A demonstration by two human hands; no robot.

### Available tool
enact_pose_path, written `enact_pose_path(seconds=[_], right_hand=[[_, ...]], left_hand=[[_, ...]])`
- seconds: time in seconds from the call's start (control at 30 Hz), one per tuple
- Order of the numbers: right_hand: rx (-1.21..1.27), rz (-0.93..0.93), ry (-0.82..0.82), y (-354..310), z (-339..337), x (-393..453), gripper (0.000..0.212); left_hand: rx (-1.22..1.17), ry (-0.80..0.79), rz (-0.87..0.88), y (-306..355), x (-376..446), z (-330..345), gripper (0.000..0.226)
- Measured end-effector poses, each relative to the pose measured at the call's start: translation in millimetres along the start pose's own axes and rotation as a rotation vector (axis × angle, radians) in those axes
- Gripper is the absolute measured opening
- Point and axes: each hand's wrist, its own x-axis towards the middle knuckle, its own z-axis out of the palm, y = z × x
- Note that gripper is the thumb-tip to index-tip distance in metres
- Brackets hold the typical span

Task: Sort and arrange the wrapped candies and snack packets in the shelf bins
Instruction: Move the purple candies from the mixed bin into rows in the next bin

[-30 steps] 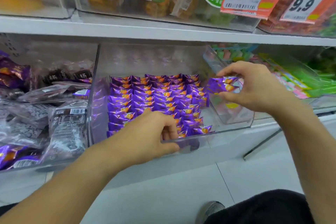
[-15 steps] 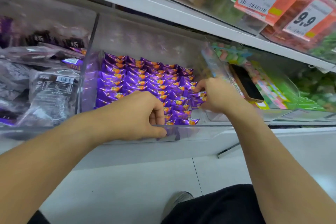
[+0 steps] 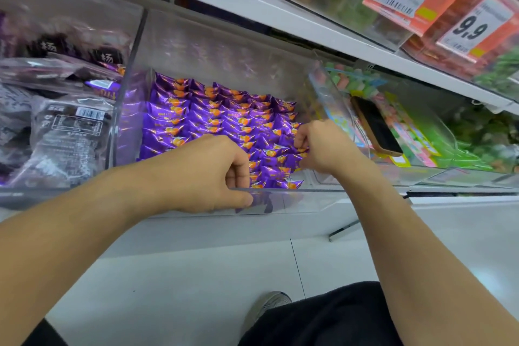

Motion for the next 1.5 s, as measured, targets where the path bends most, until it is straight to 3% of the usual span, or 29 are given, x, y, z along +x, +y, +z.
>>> enact_pose_path(seconds=[0.2, 0.33, 0.73, 0.9, 1.03, 1.2, 1.33, 1.5], right_hand=[[-0.029, 0.018, -0.053, -5, 2, -5, 0.023], [-0.032, 0.062, 0.015, -8, 4, -4, 0.015], [0.066, 0.105, 0.006, -10, -1, -5, 0.024], [0.177, 0.125, 0.132, -7, -12, -10, 0.024], [0.194, 0.117, 0.139, -9, -17, -16, 0.019], [0.369, 0.002, 0.343, -38, -33, -32, 0.008], [0.675, -0.189, 0.521, -109, -44, -65, 0.013], [0.83, -0.519, 0.559, -200, -50, -87, 0.009]], left_hand=[[-0.034, -0.019, -0.013, -2, 0, -1, 0.017], [-0.035, -0.013, -0.018, -1, -1, -1, 0.017], [-0.015, -0.023, -0.009, 2, -5, -4, 0.013], [-0.004, 0.066, 0.038, 9, -16, -9, 0.01], [-0.054, 0.178, 0.066, 20, -31, -20, 0.008], [-0.1, 0.332, 0.094, 16, -52, -44, 0.012], [-0.152, 0.477, 0.079, -1, -80, -71, 0.013], [-0.045, 0.635, -0.073, -35, -125, -111, 0.012]])
